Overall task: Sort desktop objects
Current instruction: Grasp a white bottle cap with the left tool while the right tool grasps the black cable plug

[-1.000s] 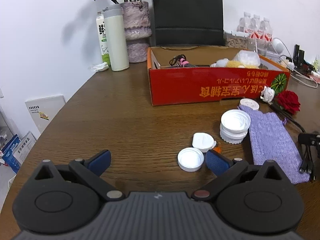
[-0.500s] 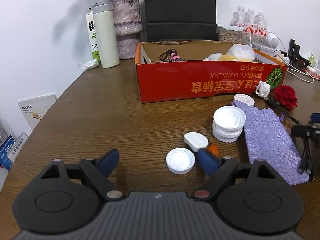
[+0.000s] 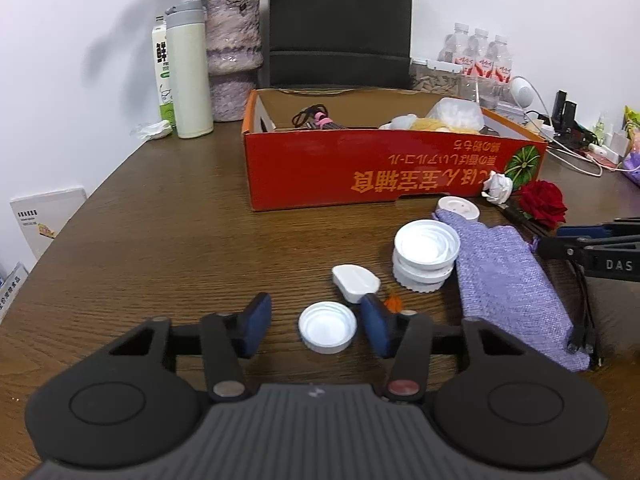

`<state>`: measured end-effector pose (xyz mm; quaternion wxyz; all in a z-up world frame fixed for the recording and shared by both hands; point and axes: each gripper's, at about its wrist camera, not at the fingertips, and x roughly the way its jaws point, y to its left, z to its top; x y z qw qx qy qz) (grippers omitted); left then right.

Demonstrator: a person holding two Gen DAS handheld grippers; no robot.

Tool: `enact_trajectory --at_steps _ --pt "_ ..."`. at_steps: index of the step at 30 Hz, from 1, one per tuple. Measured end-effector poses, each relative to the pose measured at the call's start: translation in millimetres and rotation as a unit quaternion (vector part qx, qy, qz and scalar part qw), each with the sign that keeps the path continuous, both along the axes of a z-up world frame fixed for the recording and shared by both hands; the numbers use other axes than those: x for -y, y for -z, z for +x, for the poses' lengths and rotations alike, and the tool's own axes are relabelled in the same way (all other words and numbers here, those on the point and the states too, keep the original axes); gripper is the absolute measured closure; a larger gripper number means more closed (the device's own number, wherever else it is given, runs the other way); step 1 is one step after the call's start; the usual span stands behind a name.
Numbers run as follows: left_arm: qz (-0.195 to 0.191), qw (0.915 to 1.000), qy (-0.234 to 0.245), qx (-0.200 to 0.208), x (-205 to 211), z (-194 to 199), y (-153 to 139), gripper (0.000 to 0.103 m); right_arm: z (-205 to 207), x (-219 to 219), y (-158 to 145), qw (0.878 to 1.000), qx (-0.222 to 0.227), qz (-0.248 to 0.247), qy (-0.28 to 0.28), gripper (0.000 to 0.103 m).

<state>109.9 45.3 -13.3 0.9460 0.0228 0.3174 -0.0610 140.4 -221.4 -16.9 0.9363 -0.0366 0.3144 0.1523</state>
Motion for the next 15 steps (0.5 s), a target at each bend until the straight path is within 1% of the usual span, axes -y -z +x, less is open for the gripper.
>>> enact_trajectory --at_steps 1,2,3,5,11,15 --pt "0.000 1.0000 0.000 0.001 0.0 -0.2 0.0 0.059 -0.5 -0.8 -0.3 1.000 0.000 0.001 -0.005 0.087" --pt "-0.001 1.0000 -0.002 0.001 0.3 0.0 -0.1 0.064 -1.2 -1.7 -0.5 1.000 0.001 0.001 -0.008 0.096" --pt "-0.002 1.0000 -0.002 0.002 0.2 -0.2 -0.2 0.070 -1.8 -2.7 -0.6 1.000 0.001 0.000 -0.009 0.097" --pt "-0.003 1.0000 -0.006 0.003 -0.4 -0.5 -0.4 0.074 -3.5 -3.5 -0.8 1.000 0.001 0.001 -0.012 0.098" --pt "-0.006 0.9999 -0.012 0.004 -0.1 -3.4 -1.1 0.074 -10.5 -4.7 -1.8 1.000 0.001 0.019 -0.019 0.099" --pt "-0.011 0.9998 -0.018 0.006 -2.0 -6.6 -2.8 0.074 -17.9 -3.8 -5.1 0.999 0.017 0.026 -0.016 0.099"
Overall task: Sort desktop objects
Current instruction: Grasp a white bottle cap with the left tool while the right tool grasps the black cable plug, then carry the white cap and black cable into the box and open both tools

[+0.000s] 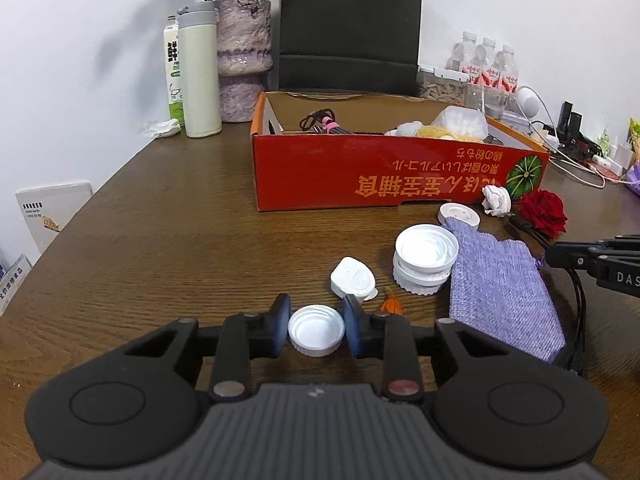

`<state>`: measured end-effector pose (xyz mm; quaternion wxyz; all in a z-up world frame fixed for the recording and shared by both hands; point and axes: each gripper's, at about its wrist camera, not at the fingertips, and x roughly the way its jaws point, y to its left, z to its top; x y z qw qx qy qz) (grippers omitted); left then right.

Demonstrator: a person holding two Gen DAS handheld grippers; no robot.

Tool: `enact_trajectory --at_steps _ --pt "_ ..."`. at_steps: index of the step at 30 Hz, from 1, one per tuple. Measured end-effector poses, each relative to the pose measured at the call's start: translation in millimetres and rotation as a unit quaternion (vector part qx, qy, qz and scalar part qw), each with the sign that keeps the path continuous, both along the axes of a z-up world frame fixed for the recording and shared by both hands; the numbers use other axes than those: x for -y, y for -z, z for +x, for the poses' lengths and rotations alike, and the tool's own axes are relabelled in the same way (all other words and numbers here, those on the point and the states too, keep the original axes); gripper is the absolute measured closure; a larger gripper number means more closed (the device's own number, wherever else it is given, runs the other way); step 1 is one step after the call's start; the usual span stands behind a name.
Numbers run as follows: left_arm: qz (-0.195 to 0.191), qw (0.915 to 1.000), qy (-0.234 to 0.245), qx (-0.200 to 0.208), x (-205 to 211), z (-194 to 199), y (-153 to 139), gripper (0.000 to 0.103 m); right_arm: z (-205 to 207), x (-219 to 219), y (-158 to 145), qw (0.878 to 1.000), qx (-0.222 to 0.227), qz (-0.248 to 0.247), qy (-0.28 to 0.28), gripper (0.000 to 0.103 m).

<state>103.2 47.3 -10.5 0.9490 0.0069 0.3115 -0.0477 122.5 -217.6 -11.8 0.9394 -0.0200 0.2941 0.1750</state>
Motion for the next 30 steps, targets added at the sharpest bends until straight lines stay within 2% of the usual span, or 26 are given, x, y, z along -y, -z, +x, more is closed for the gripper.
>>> enact_trajectory --at_steps 9,15,22,30 --pt "-0.017 0.9994 -0.002 0.031 -4.3 -8.0 -21.4 0.074 -13.0 4.4 -19.6 0.999 0.032 0.026 0.003 0.100" --pt "-0.040 0.9956 0.012 0.083 0.0 -9.4 -57.9 0.074 -13.7 6.9 -50.7 0.996 0.075 0.049 0.000 0.100" --pt "-0.046 0.9903 0.017 0.130 11.3 12.6 -94.4 0.074 -0.2 2.9 -88.7 0.990 0.119 0.071 -0.005 0.101" --pt "-0.066 0.9850 0.010 0.159 21.9 54.6 -120.0 0.074 33.4 -16.4 -133.4 0.979 0.170 0.108 -0.020 0.101"
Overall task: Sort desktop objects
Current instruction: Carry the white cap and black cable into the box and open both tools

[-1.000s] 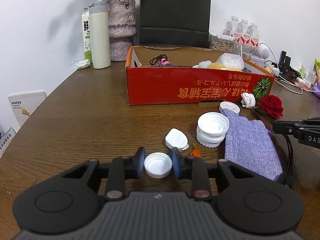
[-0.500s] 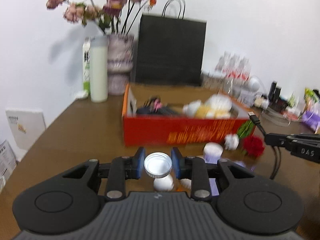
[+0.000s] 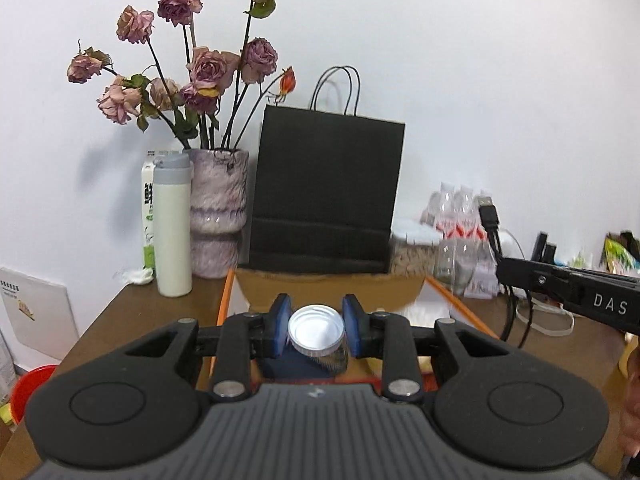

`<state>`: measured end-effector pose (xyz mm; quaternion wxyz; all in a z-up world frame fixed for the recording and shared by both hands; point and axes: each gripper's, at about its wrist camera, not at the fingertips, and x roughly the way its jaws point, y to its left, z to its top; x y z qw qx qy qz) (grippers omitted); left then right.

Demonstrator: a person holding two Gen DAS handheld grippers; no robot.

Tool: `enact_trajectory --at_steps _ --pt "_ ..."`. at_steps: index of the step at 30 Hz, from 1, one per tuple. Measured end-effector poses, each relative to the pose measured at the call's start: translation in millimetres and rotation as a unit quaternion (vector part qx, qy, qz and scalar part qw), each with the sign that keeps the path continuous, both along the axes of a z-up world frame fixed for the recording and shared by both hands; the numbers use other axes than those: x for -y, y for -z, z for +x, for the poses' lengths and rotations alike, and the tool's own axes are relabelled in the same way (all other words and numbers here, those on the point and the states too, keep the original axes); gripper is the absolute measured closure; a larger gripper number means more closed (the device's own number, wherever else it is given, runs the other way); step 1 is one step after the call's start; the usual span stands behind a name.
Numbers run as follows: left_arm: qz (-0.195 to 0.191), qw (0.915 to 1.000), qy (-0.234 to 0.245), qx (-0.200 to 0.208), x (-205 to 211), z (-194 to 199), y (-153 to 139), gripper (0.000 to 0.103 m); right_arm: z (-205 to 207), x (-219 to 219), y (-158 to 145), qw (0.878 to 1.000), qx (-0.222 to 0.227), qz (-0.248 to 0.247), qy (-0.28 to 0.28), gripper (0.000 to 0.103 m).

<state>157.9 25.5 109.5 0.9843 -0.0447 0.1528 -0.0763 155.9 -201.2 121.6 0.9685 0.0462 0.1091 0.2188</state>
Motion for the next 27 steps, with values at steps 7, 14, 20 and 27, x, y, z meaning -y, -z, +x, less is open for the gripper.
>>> enact_trajectory --at_steps 7,14,20,27 --pt "-0.017 0.9998 -0.014 0.002 0.4 44.0 -0.6 0.074 57.0 -16.3 -9.7 1.000 0.005 0.027 0.006 0.101" --pt "-0.001 0.9992 -0.022 -0.034 4.4 98.9 23.7 0.074 117.5 -31.0 24.5 0.999 -0.037 0.020 0.002 0.101" --pt "0.024 0.9974 -0.026 -0.063 9.7 134.6 47.5 0.074 148.6 -42.1 61.9 0.997 -0.079 -0.025 -0.002 0.101" --pt "0.046 0.9943 -0.024 -0.093 14.7 148.2 71.6 0.074 158.4 -45.6 79.9 0.994 -0.099 -0.056 0.000 0.101"
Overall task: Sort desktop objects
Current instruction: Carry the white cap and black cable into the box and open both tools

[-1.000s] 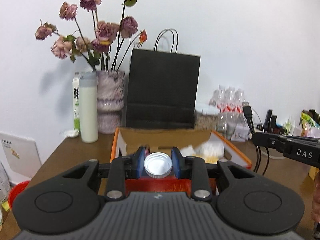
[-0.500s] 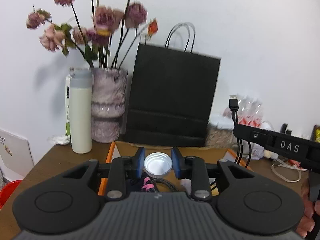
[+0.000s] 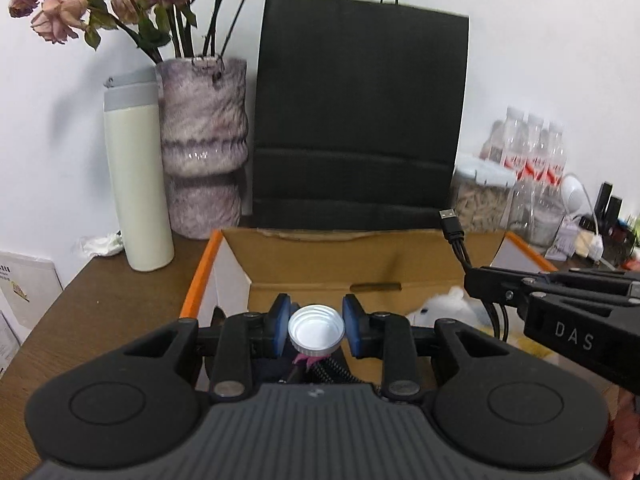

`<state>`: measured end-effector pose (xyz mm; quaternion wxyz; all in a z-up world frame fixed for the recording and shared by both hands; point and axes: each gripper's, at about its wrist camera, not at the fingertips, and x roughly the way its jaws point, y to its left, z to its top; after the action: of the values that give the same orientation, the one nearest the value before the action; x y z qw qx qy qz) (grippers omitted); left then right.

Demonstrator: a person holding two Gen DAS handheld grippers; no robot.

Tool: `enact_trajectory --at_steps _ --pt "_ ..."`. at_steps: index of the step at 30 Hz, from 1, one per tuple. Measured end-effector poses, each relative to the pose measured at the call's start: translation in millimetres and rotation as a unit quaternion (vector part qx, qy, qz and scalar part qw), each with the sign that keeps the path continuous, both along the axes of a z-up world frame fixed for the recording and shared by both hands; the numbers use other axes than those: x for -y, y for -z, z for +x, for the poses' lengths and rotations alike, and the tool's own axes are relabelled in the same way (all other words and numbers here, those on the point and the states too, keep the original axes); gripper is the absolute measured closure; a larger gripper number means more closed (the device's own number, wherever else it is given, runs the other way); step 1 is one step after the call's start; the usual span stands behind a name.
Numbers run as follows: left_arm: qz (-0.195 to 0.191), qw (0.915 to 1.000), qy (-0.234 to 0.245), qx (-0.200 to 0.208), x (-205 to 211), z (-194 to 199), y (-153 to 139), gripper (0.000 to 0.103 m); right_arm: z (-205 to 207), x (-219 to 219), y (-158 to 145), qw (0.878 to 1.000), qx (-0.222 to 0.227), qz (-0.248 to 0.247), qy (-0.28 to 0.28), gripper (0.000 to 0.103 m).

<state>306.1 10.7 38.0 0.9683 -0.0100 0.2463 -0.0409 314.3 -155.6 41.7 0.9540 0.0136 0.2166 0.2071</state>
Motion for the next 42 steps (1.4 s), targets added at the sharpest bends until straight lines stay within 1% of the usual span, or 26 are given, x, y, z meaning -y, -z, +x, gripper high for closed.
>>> enact_trajectory --at_steps 6,10,13,16,18,19,20,21,22,24,25,26,27,28,29,30,32,34,38,42 --pt "0.018 0.9998 0.000 0.000 2.8 -1.5 6.8 0.074 -2.9 -7.5 8.5 0.999 -0.001 -0.037 0.003 0.101" --pt "0.039 0.9992 -0.005 -0.003 6.2 0.6 12.9 0.074 -2.5 -9.4 12.7 0.999 -0.007 -0.051 0.003 0.101" --pt "0.043 0.9990 -0.005 -0.005 6.5 1.2 15.6 0.074 -2.4 -11.2 15.3 0.998 -0.009 -0.066 0.004 0.100" --pt "0.047 0.9989 -0.005 -0.001 7.5 -0.4 17.0 0.073 -3.1 -12.7 16.4 0.997 -0.014 -0.074 0.002 0.094" --pt "0.049 0.9988 -0.003 -0.001 8.0 -0.7 17.7 0.070 -4.6 -13.2 16.0 0.997 -0.014 -0.078 0.003 0.092" --pt "0.049 0.9988 -0.003 -0.001 7.8 -1.0 17.7 0.068 -5.6 -13.8 15.7 0.997 -0.013 -0.081 0.004 0.089" --pt "0.050 0.9988 -0.004 0.000 8.0 -1.4 17.7 0.063 -5.6 -14.4 15.2 0.996 -0.014 -0.083 0.004 0.082" --pt "0.052 0.9986 -0.007 0.001 8.4 -1.9 17.4 0.056 -6.5 -15.0 14.7 0.996 -0.016 -0.084 0.006 0.073" --pt "0.053 0.9986 -0.010 0.002 8.3 -2.4 16.7 0.052 -7.4 -15.6 14.2 0.996 -0.015 -0.085 0.005 0.069" --pt "0.052 0.9985 -0.014 0.007 7.6 -4.8 14.7 0.040 -9.1 -16.5 12.2 0.996 -0.012 -0.088 0.006 0.052" --pt "0.052 0.9984 -0.019 0.009 6.9 -6.0 13.0 0.037 -10.1 -16.9 10.9 0.996 -0.010 -0.090 0.008 0.051" --pt "0.054 0.9981 -0.029 0.010 6.3 -7.3 11.8 0.028 -10.6 -16.5 9.4 0.996 -0.009 -0.092 0.012 0.047" --pt "0.056 0.9975 -0.042 0.012 5.0 -8.1 10.4 0.018 -11.0 -15.8 7.8 0.996 -0.008 -0.091 0.016 0.042" --pt "0.056 0.9970 -0.051 0.014 3.6 -8.9 9.5 0.014 -11.4 -14.6 6.4 0.996 -0.009 -0.091 0.022 0.039" --pt "0.055 0.9966 -0.059 0.018 1.4 -10.0 8.6 0.005 -12.0 -12.9 4.8 0.996 -0.009 -0.090 0.028 0.031" --pt "0.054 0.9962 -0.066 0.022 -1.1 -10.9 7.7 0.000 -12.7 -10.6 3.6 0.995 -0.008 -0.090 0.030 0.019" --pt "0.044 0.9962 -0.069 0.030 -5.9 -13.4 5.4 0.000 -14.7 -6.5 1.5 0.996 -0.007 -0.089 0.031 0.000" --pt "0.039 0.9962 -0.070 0.032 -5.8 -16.3 3.2 0.000 -17.9 -3.0 -1.0 0.996 -0.004 -0.085 0.032 0.000" --pt "0.056 0.9952 -0.064 0.048 3.0 -26.6 -1.3 0.000 -27.7 1.7 -6.5 0.996 0.004 -0.081 0.029 0.000" --pt "0.058 0.9948 -0.058 0.059 6.9 -37.6 -6.9 0.000 -41.2 5.8 -12.0 0.996 0.015 -0.082 0.029 0.000"
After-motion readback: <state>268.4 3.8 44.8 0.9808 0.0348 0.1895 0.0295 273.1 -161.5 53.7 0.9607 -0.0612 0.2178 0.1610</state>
